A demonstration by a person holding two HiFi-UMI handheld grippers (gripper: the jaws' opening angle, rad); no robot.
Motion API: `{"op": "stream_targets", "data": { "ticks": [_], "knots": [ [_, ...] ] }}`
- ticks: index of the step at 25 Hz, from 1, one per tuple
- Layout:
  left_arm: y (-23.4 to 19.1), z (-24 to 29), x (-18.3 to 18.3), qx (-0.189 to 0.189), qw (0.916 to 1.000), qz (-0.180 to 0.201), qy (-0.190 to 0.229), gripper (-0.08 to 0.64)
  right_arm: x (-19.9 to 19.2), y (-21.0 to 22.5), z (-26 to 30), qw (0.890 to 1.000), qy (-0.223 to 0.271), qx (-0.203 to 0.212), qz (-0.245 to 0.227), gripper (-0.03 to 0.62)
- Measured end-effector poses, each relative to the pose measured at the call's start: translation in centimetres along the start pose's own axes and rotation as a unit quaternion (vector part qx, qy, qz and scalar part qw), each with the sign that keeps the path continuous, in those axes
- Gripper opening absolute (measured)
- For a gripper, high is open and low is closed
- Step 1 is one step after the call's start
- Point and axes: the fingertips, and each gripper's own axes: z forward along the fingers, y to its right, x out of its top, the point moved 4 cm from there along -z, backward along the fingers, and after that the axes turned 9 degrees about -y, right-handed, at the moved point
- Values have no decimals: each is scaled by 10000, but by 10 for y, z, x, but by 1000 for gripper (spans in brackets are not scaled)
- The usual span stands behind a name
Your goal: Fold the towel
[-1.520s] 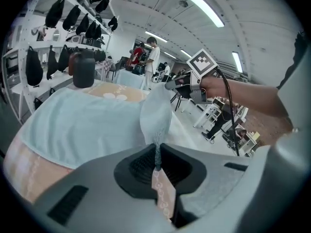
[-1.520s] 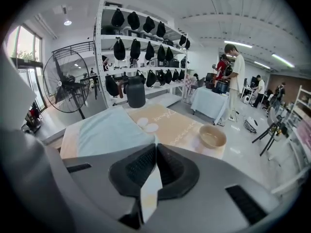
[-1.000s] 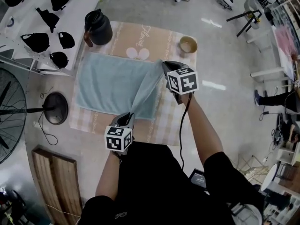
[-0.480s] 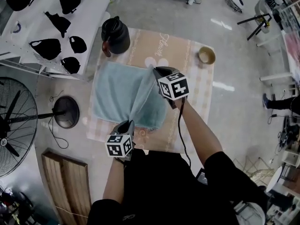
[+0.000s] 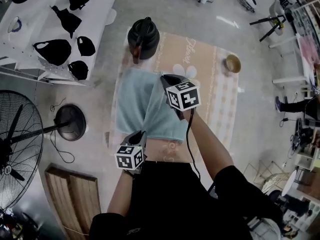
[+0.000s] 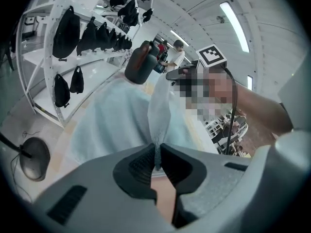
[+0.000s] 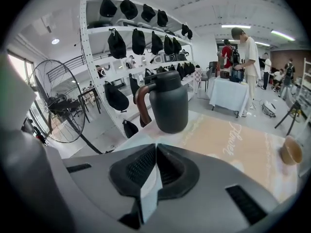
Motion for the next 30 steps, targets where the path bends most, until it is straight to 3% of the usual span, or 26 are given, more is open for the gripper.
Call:
{"op": "stream_targets", "data": {
  "ticks": [12,26,30],
  "knots": [
    [-60,-27,-7,-320,9991,-251,-86,30,34,-67,62,9993,-324,-105,-153,14],
    [-106,-39,-9,-341,9975,-611,-24,34,54,-89,107,9986,-487,-206,-69,14],
    [-119,-44,-6,-198,9973,-696,92,147,57,-97,118,9989,-429,-167,-38,33]
  ]
}}
